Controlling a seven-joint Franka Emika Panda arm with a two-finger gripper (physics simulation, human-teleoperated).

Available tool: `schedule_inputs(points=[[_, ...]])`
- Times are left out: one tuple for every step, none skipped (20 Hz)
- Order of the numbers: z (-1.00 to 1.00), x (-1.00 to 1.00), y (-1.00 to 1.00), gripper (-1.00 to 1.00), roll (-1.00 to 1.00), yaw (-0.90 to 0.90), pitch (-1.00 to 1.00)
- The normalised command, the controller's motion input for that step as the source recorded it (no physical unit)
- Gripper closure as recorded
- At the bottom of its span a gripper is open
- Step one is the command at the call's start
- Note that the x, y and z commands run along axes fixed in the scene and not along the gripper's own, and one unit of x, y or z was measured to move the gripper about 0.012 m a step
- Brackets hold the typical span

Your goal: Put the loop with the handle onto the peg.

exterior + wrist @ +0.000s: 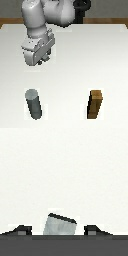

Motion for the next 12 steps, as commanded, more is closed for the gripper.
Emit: schedule_inputs(points=[[0.0,0.0,0.0,-1.0,0.0,0.0,0.0],[0.0,0.0,0.0,-1.0,0.0,0.0,0.0],[0.0,0.0,0.0,-1.0,0.0,0.0,0.0],[0.0,0.0,0.0,-1.0,0.0,0.0,0.0],[0.0,0.0,0.0,-1.0,0.0,0.0,0.0],[0.0,0.0,0.0,-1.0,0.0,0.0,0.0],[0.0,0.0,0.0,-1.0,0.0,0.0,0.0],[0.0,0.0,0.0,1.0,0.0,0.0,0.0],[0.0,0.0,0.0,1.0,0.0,0.0,0.0],[0.0,0.0,0.0,1.0,0.0,0.0,0.0],[0.0,0.0,0.0,1.0,0.0,0.0,0.0],[0.0,0.0,0.0,1.0,0.0,0.0,0.0]])
